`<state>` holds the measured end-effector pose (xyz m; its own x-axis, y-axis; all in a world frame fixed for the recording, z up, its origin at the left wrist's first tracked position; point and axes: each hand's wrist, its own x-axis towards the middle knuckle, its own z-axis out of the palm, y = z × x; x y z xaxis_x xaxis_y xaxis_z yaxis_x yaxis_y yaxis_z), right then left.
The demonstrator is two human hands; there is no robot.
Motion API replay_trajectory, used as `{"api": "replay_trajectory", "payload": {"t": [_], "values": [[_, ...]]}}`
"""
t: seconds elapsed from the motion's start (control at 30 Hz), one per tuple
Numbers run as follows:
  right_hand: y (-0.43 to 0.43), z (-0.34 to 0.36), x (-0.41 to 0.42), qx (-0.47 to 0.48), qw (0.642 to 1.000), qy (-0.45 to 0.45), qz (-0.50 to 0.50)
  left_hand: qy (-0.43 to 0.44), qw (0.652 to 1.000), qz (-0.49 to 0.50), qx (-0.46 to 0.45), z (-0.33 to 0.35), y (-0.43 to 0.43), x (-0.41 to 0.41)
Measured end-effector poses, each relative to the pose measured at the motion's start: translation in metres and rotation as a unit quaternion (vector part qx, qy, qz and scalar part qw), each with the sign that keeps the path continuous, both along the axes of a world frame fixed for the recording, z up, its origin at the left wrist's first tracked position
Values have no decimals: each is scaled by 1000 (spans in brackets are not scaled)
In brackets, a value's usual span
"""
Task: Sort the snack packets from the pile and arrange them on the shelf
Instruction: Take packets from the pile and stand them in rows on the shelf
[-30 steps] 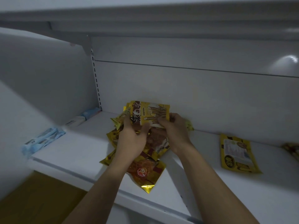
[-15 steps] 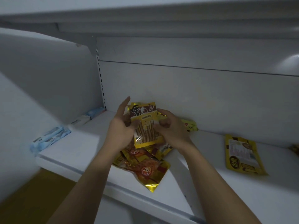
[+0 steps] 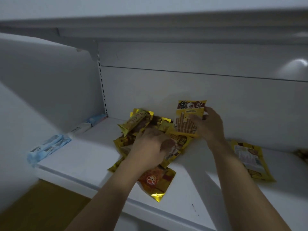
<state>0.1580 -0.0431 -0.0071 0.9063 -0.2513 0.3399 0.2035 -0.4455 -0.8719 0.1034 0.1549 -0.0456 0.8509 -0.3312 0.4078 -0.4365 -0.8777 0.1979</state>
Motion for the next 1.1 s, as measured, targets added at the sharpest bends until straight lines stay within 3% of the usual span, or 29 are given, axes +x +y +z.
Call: {"api": "replay_trajectory", "payload": {"t": [0.2, 0.43, 0.6, 0.73, 0.87, 1.0, 1.1], "values": [[-28, -14, -6, -23, 999, 12, -20, 86, 984, 0, 154, -6, -24, 4], [-31, -37, -21, -55, 998, 13, -17, 87, 968, 98, 214, -9, -18, 13], [-30, -38, -23, -29, 999, 4, -39, 59, 979, 96, 169, -12, -24, 22], [-36, -39, -19, -3, 998, -6, -67, 103, 974, 71, 187, -17, -34, 21], [-38, -39, -18, 0, 997, -9, -74, 78, 990, -21, 111, -20, -42, 13], [-36, -39, -19, -8, 998, -15, -66, 138, 981, -133, 36, -16, -51, 11], [-36, -41, -18, -2, 998, -19, -62, 141, 986, -81, 30, -7, -59, 20]]}}
